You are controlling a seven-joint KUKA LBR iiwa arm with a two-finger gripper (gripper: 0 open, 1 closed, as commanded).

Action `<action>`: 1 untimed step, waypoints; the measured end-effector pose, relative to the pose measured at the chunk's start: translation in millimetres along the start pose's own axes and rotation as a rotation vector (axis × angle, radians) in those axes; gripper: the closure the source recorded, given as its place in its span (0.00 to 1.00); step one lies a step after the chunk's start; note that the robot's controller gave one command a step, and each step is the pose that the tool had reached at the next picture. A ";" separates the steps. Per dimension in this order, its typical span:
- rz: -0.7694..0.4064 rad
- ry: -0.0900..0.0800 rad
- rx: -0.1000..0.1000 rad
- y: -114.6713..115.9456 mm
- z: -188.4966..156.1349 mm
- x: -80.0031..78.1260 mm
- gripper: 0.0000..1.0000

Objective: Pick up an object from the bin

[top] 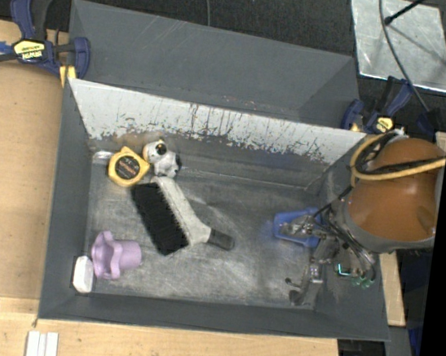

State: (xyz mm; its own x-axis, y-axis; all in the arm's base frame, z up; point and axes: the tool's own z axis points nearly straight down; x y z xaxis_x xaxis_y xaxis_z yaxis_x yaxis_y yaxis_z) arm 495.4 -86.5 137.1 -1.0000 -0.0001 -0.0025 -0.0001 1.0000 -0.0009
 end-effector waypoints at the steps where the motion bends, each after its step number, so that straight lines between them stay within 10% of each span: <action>1: -0.075 0.006 -0.001 -1.7 -3.5 -20.2 0.00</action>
Offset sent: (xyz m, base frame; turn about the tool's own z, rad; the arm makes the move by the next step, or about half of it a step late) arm 0.1071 0.0045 -0.0445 0.0617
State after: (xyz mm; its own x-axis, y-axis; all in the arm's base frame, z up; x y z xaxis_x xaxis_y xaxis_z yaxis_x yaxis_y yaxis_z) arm 515.6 -88.3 140.6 -0.9971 -0.0755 0.0033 -0.0755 0.9971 0.0003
